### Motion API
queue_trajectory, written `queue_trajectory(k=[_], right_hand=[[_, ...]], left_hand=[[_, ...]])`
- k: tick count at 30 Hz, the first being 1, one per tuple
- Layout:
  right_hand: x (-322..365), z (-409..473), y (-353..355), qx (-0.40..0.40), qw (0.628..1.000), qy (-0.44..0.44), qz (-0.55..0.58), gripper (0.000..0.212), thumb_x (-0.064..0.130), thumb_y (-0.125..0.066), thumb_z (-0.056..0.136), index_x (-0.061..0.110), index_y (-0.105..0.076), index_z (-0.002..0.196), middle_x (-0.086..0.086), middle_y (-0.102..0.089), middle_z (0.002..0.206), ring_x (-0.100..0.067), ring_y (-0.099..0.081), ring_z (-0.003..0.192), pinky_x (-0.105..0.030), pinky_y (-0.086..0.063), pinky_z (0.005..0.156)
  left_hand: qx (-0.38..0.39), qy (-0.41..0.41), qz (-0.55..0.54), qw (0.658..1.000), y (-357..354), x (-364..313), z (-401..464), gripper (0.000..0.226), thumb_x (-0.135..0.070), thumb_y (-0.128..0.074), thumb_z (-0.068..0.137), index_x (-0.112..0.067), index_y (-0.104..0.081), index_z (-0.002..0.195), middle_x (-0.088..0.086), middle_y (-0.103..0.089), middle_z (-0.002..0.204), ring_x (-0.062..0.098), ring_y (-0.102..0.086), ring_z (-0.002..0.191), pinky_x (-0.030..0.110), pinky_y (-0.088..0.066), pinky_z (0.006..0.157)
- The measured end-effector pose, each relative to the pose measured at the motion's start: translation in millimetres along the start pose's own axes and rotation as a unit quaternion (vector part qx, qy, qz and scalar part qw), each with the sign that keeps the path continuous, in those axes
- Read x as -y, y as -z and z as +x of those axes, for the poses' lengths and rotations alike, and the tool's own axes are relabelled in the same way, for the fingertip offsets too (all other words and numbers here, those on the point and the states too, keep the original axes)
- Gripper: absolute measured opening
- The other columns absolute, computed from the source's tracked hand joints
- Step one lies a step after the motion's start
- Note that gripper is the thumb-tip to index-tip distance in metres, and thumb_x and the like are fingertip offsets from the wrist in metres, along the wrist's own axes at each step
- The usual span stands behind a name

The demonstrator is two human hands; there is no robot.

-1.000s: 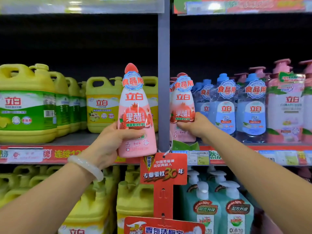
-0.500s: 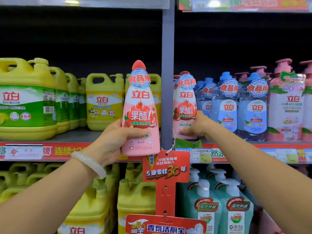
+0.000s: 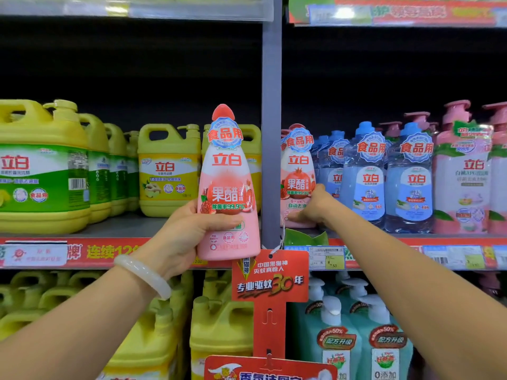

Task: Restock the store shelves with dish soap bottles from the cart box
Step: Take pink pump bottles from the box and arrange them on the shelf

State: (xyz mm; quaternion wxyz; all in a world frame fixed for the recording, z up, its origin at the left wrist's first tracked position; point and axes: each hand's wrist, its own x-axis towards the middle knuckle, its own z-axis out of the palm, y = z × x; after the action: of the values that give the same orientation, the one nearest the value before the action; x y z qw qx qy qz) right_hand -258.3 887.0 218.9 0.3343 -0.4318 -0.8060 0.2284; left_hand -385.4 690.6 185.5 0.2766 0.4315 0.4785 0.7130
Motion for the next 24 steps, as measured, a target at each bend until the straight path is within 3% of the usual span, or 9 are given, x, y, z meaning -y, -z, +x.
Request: queue_trajectory(k=[6, 12, 17, 20, 22, 24], right_hand=[[3.0, 7.2, -1.1, 0.005, 0.999, 0.004, -0.046, 0.074, 0.026, -0.079, 0.073, -0.004, -0.042, 0.129, -0.022, -0.051, 0.129, -0.037, -0.051, 0.118, -0.040, -0.044, 0.094], [18.6, 8.8, 4.7, 0.050, 0.970, -0.016, -0.235, 0.069, 0.052, -0.066, 0.079, 0.005, -0.048, 0.126, -0.011, -0.058, 0.126, -0.027, -0.057, 0.100, -0.033, -0.045, 0.095], [12.8, 2.6, 2.2, -0.001, 0.963, 0.029, -0.268, 0.063, 0.050, -0.069, 0.078, 0.004, -0.052, 0.118, -0.011, -0.061, 0.119, -0.029, -0.059, 0.109, -0.033, -0.048, 0.086], [7.0, -9.4, 4.3, -0.046, 0.971, 0.058, -0.228, 0.047, 0.043, -0.068, 0.081, 0.005, -0.055, 0.105, -0.014, -0.063, 0.112, -0.031, -0.060, 0.106, -0.034, -0.047, 0.079], [5.6, -21.7, 12.6, -0.090, 0.982, 0.103, -0.130, 0.031, 0.038, -0.063, 0.087, 0.007, -0.057, 0.088, -0.011, -0.066, 0.095, -0.031, -0.061, 0.095, -0.030, -0.045, 0.069], [7.1, -39.7, 23.1, -0.071, 0.984, 0.159, 0.023, 0.030, 0.034, -0.056, 0.092, 0.006, -0.060, 0.081, -0.013, -0.067, 0.087, -0.029, -0.063, 0.086, -0.033, -0.051, 0.071]], left_hand=[[-0.008, 0.007, 0.008, 1.000, -0.1, 0.5, -0.7, 0.069, -0.002, -0.075, 0.046, -0.006, -0.059, 0.113, 0.009, -0.075, 0.087, 0.022, -0.073, 0.072, 0.036, -0.060, 0.064], [-0.007, 0.009, 0.010, 1.000, 0.0, 1.9, -0.9, 0.062, -0.002, -0.075, 0.047, -0.009, -0.061, 0.107, 0.008, -0.075, 0.086, 0.022, -0.073, 0.073, 0.037, -0.058, 0.066], [-0.005, 0.010, 0.021, 1.000, -1.0, 1.8, -2.4, 0.063, -0.004, -0.076, 0.046, -0.010, -0.060, 0.107, 0.007, -0.075, 0.086, 0.023, -0.073, 0.073, 0.035, -0.058, 0.063], [-0.007, 0.004, 0.032, 0.999, -0.8, 2.6, -3.9, 0.070, -0.005, -0.077, 0.044, -0.008, -0.058, 0.111, 0.004, -0.075, 0.083, 0.020, -0.073, 0.073, 0.033, -0.057, 0.063], [-0.011, -0.006, 0.030, 0.999, -2.7, 2.6, -5.3, 0.072, -0.004, -0.076, 0.043, -0.006, -0.058, 0.114, 0.004, -0.075, 0.082, 0.019, -0.073, 0.070, 0.032, -0.058, 0.059], [-0.012, -0.019, 0.019, 1.000, -8.4, 2.2, -6.7, 0.074, -0.002, -0.075, 0.044, -0.003, -0.058, 0.116, 0.007, -0.074, 0.086, 0.019, -0.072, 0.068, 0.032, -0.059, 0.058]])
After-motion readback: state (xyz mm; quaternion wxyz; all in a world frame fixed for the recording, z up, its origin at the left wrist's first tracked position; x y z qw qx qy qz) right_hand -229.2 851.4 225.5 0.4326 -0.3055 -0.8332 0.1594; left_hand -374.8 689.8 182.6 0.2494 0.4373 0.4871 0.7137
